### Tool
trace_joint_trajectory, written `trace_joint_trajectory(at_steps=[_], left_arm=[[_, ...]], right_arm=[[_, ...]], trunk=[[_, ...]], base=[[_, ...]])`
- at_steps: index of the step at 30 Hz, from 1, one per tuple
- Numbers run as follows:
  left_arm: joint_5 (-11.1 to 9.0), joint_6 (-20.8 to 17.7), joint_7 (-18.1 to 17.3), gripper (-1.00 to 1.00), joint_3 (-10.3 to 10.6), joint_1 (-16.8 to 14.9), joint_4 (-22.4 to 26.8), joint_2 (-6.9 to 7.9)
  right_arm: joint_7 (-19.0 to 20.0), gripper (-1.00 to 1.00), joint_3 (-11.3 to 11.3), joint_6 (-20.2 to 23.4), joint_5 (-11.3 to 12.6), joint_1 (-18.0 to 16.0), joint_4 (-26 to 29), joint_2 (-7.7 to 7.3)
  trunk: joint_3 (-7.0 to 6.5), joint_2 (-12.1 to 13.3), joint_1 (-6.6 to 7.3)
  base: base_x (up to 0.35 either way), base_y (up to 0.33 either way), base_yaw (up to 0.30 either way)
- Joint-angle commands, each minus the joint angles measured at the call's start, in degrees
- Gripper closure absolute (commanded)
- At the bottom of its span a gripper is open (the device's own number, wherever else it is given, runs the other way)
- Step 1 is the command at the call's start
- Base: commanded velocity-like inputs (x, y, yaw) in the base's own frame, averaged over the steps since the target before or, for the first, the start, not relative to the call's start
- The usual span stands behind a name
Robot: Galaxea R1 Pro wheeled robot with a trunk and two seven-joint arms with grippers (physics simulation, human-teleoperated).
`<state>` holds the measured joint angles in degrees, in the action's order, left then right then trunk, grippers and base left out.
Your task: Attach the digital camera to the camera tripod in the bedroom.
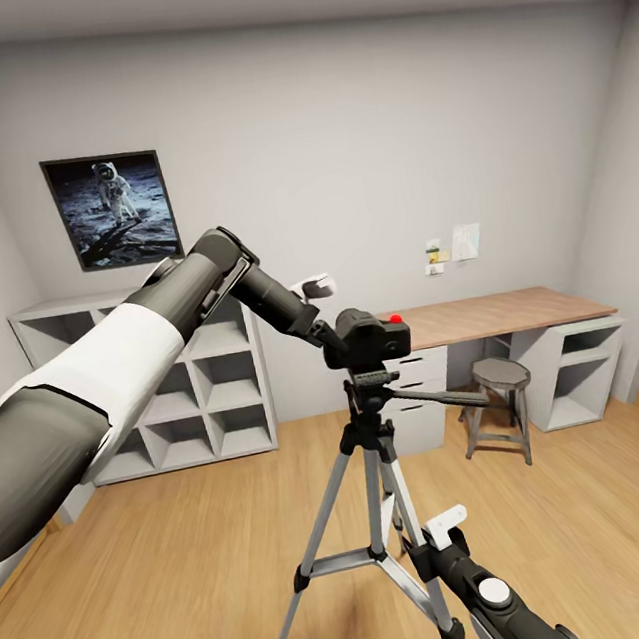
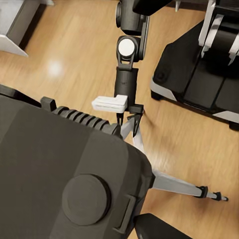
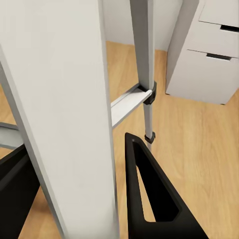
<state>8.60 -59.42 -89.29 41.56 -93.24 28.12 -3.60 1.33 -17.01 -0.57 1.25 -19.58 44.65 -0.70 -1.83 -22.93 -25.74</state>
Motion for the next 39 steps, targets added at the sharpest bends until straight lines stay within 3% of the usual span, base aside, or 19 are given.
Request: trace_joint_trajectory(at_steps=[1, 11, 15, 17, 21, 28, 29, 35, 36, 39], left_arm=[[-0.61, -0.58, -0.71, -1.0, -0.43, -0.01, 0.09, -0.09], [-0.61, -0.58, -0.71, -1.0, -0.43, -0.01, 0.17, 0.02], [-0.61, -0.58, -0.71, -1.0, -0.45, 0.0, 0.47, 0.84], [-0.65, -0.58, -0.71, -1.0, -0.49, 0.06, 1.34, 2.64], [-0.68, -0.58, -0.71, -1.0, -0.51, 0.07, 1.77, 4.06], [-0.82, -0.58, -0.71, -1.0, -0.49, 0.08, 3.25, 10.34], [-0.87, -0.58, -0.71, -1.0, -0.45, 0.08, 4.62, 12.49], [-1.12, -0.58, -0.71, -1.0, -0.49, 0.08, 5.84, 16.21], [-1.42, -0.58, -0.71, -1.0, -0.51, 0.18, 5.96, 18.51], [-2.07, -0.58, -0.71, -1.0, -0.48, 0.47, 5.94, 21.11]], right_arm=[[0.61, 1.0, -2.41, -0.13, 0.25, 0.16, -2.81, 0.0], [0.61, 1.0, -2.41, -0.13, 0.25, 0.16, -2.81, 0.0], [0.61, 1.0, -2.41, -0.13, 0.25, 0.16, -2.81, 0.0], [0.61, 1.0, -2.41, -0.13, 0.25, 0.17, -2.81, 0.0], [0.61, 1.0, -2.41, -0.13, 0.25, 0.16, -2.81, 0.0], [0.61, 1.0, -2.41, -0.09, 0.25, 0.16, -2.81, 0.0], [0.61, 1.0, -2.41, -0.08, 0.25, 0.16, -2.81, 0.0], [0.61, 1.0, -2.41, -0.08, 0.25, 0.16, -2.81, 0.0], [0.61, 1.0, -2.41, -0.07, 0.25, 0.16, -2.81, 0.0], [0.61, 1.0, -2.4, -0.06, 0.25, 0.16, -2.81, 0.0]], trunk=[[0.06, 0.01, -0.04], [0.06, 0.01, -0.04], [0.06, 0.01, -0.04], [0.06, 0.01, -0.04], [0.06, 0.01, -0.04], [0.06, 0.01, -0.04], [0.06, 0.01, -0.04], [0.06, 0.01, -0.04], [0.06, 0.01, -0.04], [0.06, 0.01, -0.04]], base=[[0.0, 0.0, 0.0], [0.0, 0.0, 0.0], [0.0, 0.0, 0.0], [0.0, 0.0, 0.0], [0.0, 0.0, 0.0], [0.0, 0.0, 0.0], [0.0, 0.0, 0.0], [0.0, 0.0, 0.0], [0.0, 0.0, 0.0], [0.0, 0.0, 0.0]])
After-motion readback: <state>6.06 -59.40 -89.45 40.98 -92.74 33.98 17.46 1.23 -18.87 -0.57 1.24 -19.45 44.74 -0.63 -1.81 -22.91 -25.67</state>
